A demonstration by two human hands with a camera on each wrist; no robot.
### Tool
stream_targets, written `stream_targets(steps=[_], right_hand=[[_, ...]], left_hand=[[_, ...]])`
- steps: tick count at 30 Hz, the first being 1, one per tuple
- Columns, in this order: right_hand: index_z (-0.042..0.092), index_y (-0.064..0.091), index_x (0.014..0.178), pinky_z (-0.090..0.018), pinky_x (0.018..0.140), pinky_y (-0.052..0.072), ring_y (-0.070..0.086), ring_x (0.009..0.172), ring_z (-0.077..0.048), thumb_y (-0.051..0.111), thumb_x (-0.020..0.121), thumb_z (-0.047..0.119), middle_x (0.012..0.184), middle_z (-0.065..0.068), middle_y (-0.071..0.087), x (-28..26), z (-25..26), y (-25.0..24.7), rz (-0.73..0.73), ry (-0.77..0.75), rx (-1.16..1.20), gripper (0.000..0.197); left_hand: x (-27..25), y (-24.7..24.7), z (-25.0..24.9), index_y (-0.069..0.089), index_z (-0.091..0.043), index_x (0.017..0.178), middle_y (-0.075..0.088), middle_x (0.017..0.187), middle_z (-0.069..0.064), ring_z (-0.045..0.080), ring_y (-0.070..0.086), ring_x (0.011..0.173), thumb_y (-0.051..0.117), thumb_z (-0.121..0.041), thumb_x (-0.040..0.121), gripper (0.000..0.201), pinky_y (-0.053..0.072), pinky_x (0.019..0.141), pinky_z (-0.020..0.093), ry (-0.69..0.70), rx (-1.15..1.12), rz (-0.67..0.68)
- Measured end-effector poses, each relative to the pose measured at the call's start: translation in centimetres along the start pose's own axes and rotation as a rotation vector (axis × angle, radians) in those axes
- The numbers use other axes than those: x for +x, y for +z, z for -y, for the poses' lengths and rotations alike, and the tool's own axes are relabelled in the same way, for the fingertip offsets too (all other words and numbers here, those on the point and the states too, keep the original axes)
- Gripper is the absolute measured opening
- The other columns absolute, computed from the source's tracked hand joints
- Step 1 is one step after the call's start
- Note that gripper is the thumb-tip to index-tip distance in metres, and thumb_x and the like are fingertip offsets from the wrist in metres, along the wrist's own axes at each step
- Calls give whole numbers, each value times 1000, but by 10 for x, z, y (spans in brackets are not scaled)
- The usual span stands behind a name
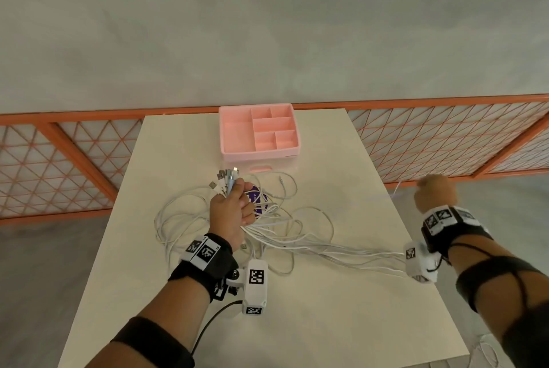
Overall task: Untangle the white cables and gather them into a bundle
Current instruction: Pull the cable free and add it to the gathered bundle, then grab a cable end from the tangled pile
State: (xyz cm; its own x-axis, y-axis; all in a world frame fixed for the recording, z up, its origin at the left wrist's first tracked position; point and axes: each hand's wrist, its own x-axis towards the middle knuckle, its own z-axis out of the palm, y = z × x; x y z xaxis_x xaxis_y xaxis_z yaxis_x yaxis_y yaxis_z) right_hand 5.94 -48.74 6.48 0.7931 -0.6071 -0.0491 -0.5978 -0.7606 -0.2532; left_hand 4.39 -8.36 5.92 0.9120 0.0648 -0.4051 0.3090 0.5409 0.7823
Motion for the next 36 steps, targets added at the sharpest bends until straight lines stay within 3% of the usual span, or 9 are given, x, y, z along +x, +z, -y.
stream_targets(steps=[2, 6, 8, 10, 14, 18, 21, 31, 36], right_hand=[[-4, 65, 98, -37, 80, 52, 62, 89, -34, 57, 92, 5, 83, -15, 60, -13, -11, 22, 220, 84, -135, 14], [3, 63, 120, -32, 92, 49, 61, 115, -30, 56, 92, 12, 111, -12, 65, -42, -1, 50, 482, -59, -337, 31], [10, 66, 120, -35, 95, 48, 60, 114, -28, 52, 95, 17, 122, -10, 65, -57, 31, 50, 478, -195, -146, 29], [15, 69, 111, -31, 89, 47, 63, 104, -22, 52, 98, 31, 112, -3, 70, -77, 74, 46, 467, -411, 125, 27], [25, 68, 117, -26, 87, 50, 64, 94, -8, 57, 77, 72, 104, 8, 70, -143, 153, 37, 632, -723, 414, 62], [22, 65, 102, -27, 77, 51, 63, 82, -11, 72, 79, 53, 91, 6, 67, -182, 182, 65, 711, -859, 461, 39], [23, 60, 86, -28, 66, 39, 56, 72, -16, 61, 87, 41, 80, 3, 62, -186, 172, 86, 673, -903, 351, 18], [26, 56, 82, -32, 70, 47, 62, 81, -24, 52, 94, 51, 84, 0, 65, -112, 71, 74, 460, -680, -153, 28], [25, 51, 70, -28, 65, 45, 60, 73, -18, 55, 95, 44, 73, 6, 58, -63, 0, 46, 350, -413, -319, 31]], left_hand=[[-3, 2, -1, 63, -8, 84, 36, 48, -7, 5, 25, 36, 50, -27, 104, 30, 20, 35, 16, 3, 3, 6], [-4, 5, 0, 62, -8, 83, 35, 48, -7, 5, 24, 37, 52, -26, 104, 29, 19, 36, 16, 27, 18, 25], [-3, 7, 1, 62, -8, 83, 34, 49, -6, 6, 24, 38, 52, -26, 104, 29, 19, 37, 17, 38, 23, 27], [-2, 8, 1, 63, -9, 83, 34, 50, -6, 6, 24, 38, 53, -26, 104, 29, 19, 37, 17, 48, 26, 22], [-2, 14, 3, 65, -9, 82, 32, 51, -6, 7, 25, 39, 55, -27, 102, 29, 20, 38, 19, 87, 79, -26], [-1, 12, 1, 66, -6, 82, 33, 48, -6, 9, 32, 40, 60, -29, 100, 30, 30, 38, 22, 163, 163, -123], [0, 5, -2, 64, -5, 80, 33, 51, -4, 11, 34, 41, 57, -28, 101, 32, 38, 41, 26, 199, 141, -145], [7, -10, -4, 40, -21, 67, 24, 53, -6, 10, 21, 41, 48, -31, 105, 41, 21, 38, 21, 125, -85, -186], [16, -32, -30, 48, -17, 76, 27, 52, -6, 7, 24, 39, 49, -38, 104, 35, 23, 37, 18, 131, -177, -158]])
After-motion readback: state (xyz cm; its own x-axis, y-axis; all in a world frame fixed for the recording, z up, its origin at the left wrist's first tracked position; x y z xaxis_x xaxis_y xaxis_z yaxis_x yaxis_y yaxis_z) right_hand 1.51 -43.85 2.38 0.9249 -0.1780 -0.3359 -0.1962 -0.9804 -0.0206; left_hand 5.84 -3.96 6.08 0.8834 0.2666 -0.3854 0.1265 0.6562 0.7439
